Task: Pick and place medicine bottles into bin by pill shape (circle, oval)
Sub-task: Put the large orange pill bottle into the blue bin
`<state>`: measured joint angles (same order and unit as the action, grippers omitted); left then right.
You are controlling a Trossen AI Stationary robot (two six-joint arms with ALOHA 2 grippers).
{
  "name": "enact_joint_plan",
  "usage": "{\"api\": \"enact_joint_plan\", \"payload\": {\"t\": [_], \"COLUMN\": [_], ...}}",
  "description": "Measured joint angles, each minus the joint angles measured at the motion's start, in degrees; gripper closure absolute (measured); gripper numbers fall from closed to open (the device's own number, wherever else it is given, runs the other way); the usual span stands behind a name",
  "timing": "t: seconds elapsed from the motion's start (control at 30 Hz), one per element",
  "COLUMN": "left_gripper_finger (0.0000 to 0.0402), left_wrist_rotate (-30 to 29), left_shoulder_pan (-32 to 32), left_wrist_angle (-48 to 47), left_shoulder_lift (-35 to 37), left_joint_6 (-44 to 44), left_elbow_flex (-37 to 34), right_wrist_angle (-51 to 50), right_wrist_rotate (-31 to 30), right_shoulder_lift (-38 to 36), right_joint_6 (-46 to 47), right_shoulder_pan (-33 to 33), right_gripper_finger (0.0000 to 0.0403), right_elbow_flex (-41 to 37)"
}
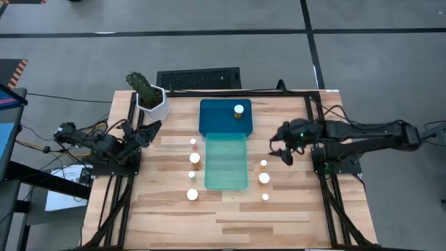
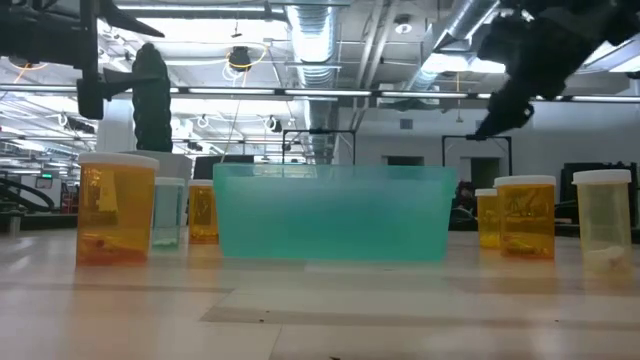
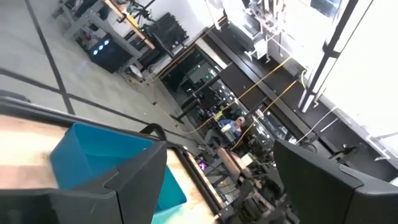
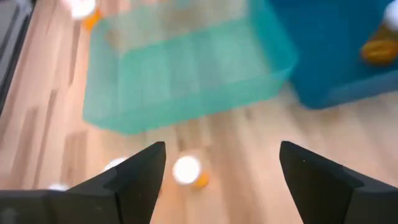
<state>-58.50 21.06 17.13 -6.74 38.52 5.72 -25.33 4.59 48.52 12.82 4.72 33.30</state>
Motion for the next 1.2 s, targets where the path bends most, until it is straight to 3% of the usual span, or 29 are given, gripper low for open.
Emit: {"api": "enact_joint_plan", "payload": {"t": [0.3, 0.57, 1.2], "left_gripper_finger": [0.0113, 0.0113, 0.0113], "left_wrist_rotate": [-0.7, -2.3, -2.3], "left_shoulder_pan": [0.0, 0.0, 0.0], "left_wrist_angle": [-2.3, -2.8, -3.8], "left_shoulder_lift": [0.0, 0.0, 0.0], "left_joint_6": [2.8, 2.8, 5.3], "left_elbow_flex": [0.0, 0.0, 0.0], "right_wrist_angle": [0.1, 3.5, 12.6], "right_wrist_rotate": [-0.9, -6.3, -7.7], "right_shoulder_lift": [4.2, 9.8, 21.4], "right_joint_6": [2.3, 1.4, -4.3], "right_shoulder_pan": [-14.6, -24.3, -23.0], "right_gripper_finger": [0.0082, 0.0082, 0.0083], "right_elbow_flex": [-0.4, -0.4, -0.4]}}
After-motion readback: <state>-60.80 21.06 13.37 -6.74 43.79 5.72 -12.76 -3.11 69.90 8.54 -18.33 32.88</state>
